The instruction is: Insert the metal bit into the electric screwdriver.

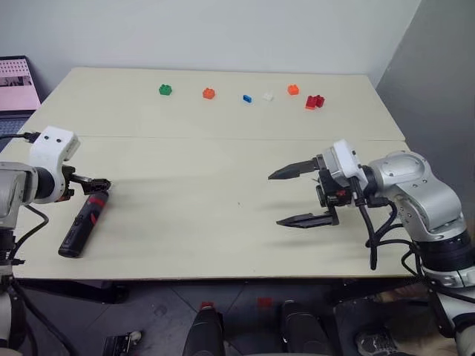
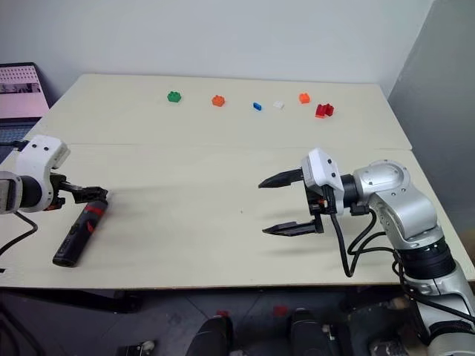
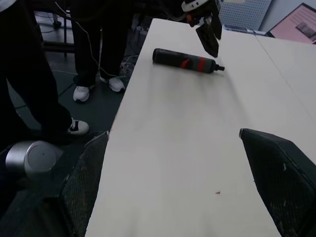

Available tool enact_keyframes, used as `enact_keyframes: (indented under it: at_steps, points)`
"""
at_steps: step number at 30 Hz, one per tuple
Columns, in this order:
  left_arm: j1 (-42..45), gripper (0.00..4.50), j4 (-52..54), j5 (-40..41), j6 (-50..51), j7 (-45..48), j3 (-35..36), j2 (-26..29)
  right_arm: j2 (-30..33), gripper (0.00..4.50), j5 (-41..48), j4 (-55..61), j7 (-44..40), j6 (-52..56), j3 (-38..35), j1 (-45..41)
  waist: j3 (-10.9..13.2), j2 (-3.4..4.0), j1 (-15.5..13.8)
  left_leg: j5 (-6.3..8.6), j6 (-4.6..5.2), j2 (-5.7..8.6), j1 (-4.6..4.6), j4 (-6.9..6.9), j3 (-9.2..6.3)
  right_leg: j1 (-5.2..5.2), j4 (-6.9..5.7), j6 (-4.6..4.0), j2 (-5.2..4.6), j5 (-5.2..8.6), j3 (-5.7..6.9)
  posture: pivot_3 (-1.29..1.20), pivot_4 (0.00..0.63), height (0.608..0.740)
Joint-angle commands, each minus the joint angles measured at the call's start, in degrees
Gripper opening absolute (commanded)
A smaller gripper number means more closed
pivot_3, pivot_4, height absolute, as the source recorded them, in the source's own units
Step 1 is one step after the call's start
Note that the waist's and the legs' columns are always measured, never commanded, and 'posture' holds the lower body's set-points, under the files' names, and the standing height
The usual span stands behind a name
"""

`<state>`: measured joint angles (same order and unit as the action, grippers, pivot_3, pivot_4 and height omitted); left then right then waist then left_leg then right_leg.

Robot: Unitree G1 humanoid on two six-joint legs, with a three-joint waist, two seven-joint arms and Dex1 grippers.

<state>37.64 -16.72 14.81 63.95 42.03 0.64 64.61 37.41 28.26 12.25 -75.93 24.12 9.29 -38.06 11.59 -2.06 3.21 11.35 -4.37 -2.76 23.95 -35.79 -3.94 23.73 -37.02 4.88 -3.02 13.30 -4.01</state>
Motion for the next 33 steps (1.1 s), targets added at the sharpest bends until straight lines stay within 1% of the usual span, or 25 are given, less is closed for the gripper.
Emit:
enact_keyframes:
  at_steps: [1, 5, 8, 12, 15, 17, 22, 26, 33]
  points:
    - [4.56, 4.50, -5.24, -2.90, -1.87, 2.20, -3.17, 0.44, -0.24, 4.46, 0.79, 1.46, -0.16, -0.56, -0.60, -1.49, 0.00, 0.00, 0.02, 0.00, 0.00, 0.00, 0.01, 0.00, 0.00, 0.00, 0.00, 0.00, 0.00, 0.00, 0.00, 0.00, 0.150, 0.740]
    - [8.29, 4.50, -10.67, -5.50, -3.62, 4.51, -7.49, -0.37, -0.71, 4.46, 0.96, 2.14, -0.23, -0.34, -0.03, -1.49, 0.00, 0.00, 0.00, 0.00, 0.00, 0.00, 0.03, 0.00, 0.00, 0.01, -0.01, 0.00, 0.00, 0.00, 0.01, 0.00, 0.150, 0.740]
    - [11.19, 4.50, -15.31, -7.91, -4.51, 5.47, -10.66, -2.19, -1.18, 4.46, 1.12, 2.60, -0.19, -0.17, 0.50, -1.59, 0.00, 0.00, 0.00, 0.00, 0.00, 0.00, 0.04, 0.00, 0.00, 0.01, -0.03, 0.01, 0.00, 0.00, 0.01, 0.00, 0.150, 0.740]
    - [14.98, 4.50, -21.23, -9.94, -4.18, 7.22, -12.72, -4.16, -1.38, 4.46, 0.96, 2.92, -0.27, 0.01, 0.79, -1.54, -0.01, -0.01, -0.01, 0.00, 0.00, 0.00, 0.05, -0.02, 0.00, 0.01, -0.05, 0.02, 0.01, -0.01, 0.01, 0.00, 0.150, 0.740]
    - [17.84, 4.50, -26.29, -12.18, -6.17, 8.10, -14.21, -5.32, -1.40, 4.46, 1.05, 3.21, -0.43, 0.17, 0.93, -1.43, -0.01, -0.02, -0.01, 0.00, 0.00, 0.00, 0.06, -0.02, -0.01, 0.02, -0.06, 0.06, 0.01, -0.03, 0.01, 0.00, 0.150, 0.740]
    - [20.33, 4.50, -30.64, -13.62, -7.58, 7.97, -14.59, -6.22, -1.49, 4.46, 1.08, 3.47, -0.44, 0.28, 1.12, -1.37, -0.01, -0.02, -0.03, 0.00, 0.00, 0.00, 0.06, -0.02, -0.02, 0.02, -0.06, 0.27, 0.01, -0.15, 0.02, 0.00, 0.150, 0.740]
    - [24.95, 4.50, -38.88, -16.46, -8.79, 8.63, -15.26, -7.95, -1.52, 4.46, 1.39, 4.00, -0.59, 0.76, 1.33, -1.50, -0.01, -0.02, 0.00, 0.00, 0.00, 0.00, 0.08, -0.01, -0.03, 0.02, -0.04, 0.32, 0.02, -0.17, 0.03, 0.00, 0.150, 0.740]
    - [25.70, 4.50, -41.27, -17.99, -9.19, 10.00, -15.47, -8.84, -1.60, 4.46, 1.40, 4.30, -0.50, 0.82, 1.41, -1.58, -0.01, -0.02, 0.02, 0.00, 0.00, 0.00, 0.09, 0.00, -0.03, 0.03, -0.05, 0.33, 0.02, -0.18, 0.04, 0.00, 0.150, 0.740]
    - [25.59, 4.50, -43.94, -18.99, -10.24, 8.50, -13.77, -11.37, -1.81, 4.46, 1.62, 5.12, -0.30, 1.34, 1.43, -1.50, -0.01, -0.02, -0.02, 0.00, 0.00, 0.00, 0.12, -0.02, -0.05, 0.03, -0.05, 0.36, 0.01, -0.19, 0.04, 0.00, 0.150, 0.740]
